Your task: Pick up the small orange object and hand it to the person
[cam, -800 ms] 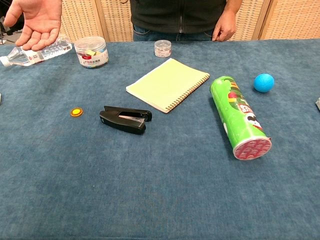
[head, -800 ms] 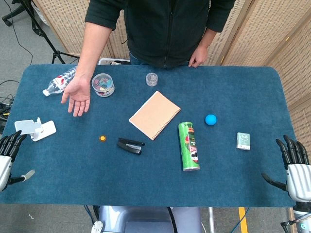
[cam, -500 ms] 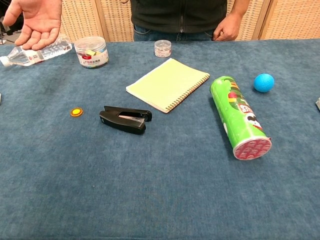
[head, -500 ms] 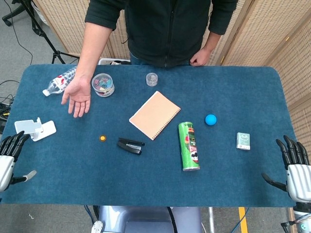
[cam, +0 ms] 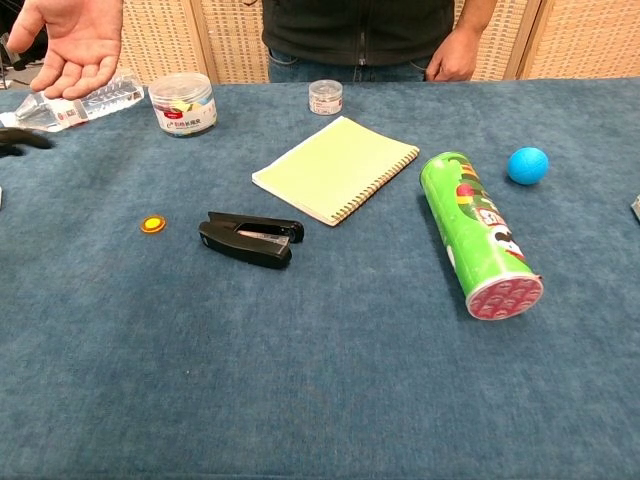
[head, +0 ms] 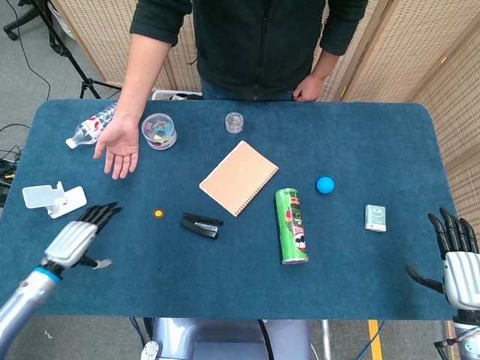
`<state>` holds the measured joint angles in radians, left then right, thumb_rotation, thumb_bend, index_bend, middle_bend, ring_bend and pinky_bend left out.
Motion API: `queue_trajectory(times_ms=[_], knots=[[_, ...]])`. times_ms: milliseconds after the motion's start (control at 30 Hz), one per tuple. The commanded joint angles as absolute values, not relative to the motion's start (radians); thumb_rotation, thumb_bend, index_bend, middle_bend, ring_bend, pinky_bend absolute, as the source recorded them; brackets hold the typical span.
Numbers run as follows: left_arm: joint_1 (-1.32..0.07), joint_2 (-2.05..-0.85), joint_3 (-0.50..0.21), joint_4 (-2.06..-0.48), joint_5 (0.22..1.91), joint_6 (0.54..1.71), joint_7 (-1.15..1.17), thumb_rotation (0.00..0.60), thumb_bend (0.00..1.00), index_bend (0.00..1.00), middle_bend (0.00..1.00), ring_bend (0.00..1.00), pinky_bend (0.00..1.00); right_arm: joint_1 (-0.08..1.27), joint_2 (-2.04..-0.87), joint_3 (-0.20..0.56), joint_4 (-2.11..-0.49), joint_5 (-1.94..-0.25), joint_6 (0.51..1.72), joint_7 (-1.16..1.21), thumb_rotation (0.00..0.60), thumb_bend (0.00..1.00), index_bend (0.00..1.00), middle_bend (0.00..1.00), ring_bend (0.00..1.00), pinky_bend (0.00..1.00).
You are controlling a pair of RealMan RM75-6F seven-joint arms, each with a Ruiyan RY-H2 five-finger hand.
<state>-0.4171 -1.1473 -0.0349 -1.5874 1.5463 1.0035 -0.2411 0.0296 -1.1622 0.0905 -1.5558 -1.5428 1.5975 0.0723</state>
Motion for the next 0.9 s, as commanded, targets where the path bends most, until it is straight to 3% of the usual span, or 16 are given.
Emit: queue_trajectory(times_ms=[33, 300, 567, 900], knots=[[-0.515, -1.232, -0.115, -1.559, 1.418, 0.889, -0.181, 0.6, 0.16, 0.23, 0.0, 0.0, 0.0, 0.032, -1.165, 0.092, -1.553, -1.539, 1.593, 0.07, 0.6, 0.0, 0.0, 0.0, 0.0, 0.0], [-0.648, -1.353, -0.175, -1.472, 1.151, 0.742, 0.043, 0.6, 0.28, 0.3, 0.0, 0.0, 0.0, 0.039, -1.173, 0.098, -1.542, -1.515, 1.57, 0.061, 0.6, 0.0, 0.0, 0.0, 0.0, 0.0], [-0.74, -1.488, -0.168, -1.349, 0.933, 0.723, 0.249, 0.6, 0.31, 0.3, 0.0, 0.0, 0.0, 0.045, -1.182, 0.103, -1.532, -1.493, 1.551, 0.052, 0.6, 0.0, 0.0, 0.0, 0.0, 0.0], [-0.776, -1.554, -0.151, -1.326, 0.855, 0.779, 0.352, 0.6, 0.31, 0.33, 0.0, 0.0, 0.0, 0.047, -1.181, 0.106, -1.529, -1.484, 1.544, 0.056, 0.6, 0.0, 0.0, 0.0, 0.0, 0.0]])
